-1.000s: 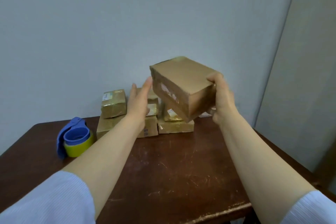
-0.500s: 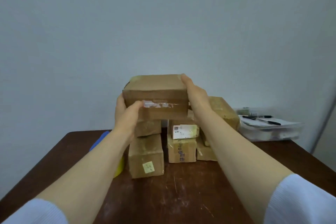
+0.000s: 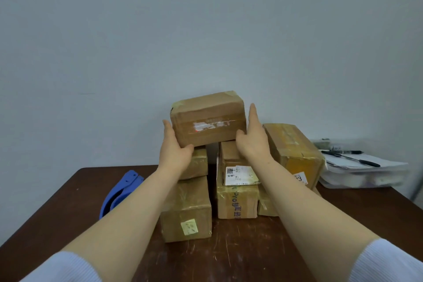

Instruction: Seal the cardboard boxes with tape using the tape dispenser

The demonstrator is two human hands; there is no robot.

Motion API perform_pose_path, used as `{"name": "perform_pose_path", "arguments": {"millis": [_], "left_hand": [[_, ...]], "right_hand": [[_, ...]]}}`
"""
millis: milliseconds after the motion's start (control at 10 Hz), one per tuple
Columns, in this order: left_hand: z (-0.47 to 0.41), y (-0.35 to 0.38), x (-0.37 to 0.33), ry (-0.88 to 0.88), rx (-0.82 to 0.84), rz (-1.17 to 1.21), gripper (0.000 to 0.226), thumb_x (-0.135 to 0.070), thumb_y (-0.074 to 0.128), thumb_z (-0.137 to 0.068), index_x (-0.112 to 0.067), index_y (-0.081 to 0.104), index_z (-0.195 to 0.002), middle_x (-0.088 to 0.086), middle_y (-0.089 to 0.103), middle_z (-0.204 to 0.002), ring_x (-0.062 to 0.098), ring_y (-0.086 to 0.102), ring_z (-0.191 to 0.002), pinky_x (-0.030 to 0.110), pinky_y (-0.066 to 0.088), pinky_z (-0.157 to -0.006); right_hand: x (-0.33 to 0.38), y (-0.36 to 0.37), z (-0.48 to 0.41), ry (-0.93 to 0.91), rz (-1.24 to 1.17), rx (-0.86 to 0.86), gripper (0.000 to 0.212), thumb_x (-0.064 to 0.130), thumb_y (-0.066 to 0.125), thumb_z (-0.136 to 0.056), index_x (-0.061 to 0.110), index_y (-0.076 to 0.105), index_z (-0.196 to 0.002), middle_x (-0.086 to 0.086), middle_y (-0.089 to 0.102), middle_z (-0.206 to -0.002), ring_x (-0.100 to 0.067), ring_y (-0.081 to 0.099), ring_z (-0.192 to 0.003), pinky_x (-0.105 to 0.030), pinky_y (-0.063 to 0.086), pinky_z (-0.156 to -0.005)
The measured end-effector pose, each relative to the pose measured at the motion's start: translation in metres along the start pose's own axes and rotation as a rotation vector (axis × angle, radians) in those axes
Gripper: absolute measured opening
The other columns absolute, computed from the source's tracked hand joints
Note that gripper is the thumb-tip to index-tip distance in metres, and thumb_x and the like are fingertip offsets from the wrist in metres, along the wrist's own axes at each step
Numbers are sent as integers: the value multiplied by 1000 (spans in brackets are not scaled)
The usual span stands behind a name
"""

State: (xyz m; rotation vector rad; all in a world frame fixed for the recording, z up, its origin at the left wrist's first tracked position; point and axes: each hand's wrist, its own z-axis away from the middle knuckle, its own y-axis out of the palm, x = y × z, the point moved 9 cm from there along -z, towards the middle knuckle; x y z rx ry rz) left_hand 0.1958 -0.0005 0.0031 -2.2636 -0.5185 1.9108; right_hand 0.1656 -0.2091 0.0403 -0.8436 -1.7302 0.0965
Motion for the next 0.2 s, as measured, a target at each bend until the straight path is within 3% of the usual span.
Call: {"name": "perform_pose_path", "arguments": {"millis": [100, 200], "left_hand": [[14, -6, -4, 17, -3, -19, 95, -13, 60, -89, -34, -9, -150, 3, 33, -151, 26, 44, -130, 42, 40, -107], [43, -13, -15, 25, -21, 11, 84, -8, 56, -90, -28, 3, -152, -11, 35, -140, 5, 50, -111, 12, 44, -89]], "right_hand": [[10, -14, 21, -24, 25, -12, 70, 4, 44, -94, 22, 10, -152, -2, 29, -153, -21, 31, -139, -35, 39, -102], [19, -30, 54, -58, -115, -1, 58, 6, 49, -93, 21, 31, -146, 4, 40, -146, -13, 36, -134, -26, 35, -100]]}}
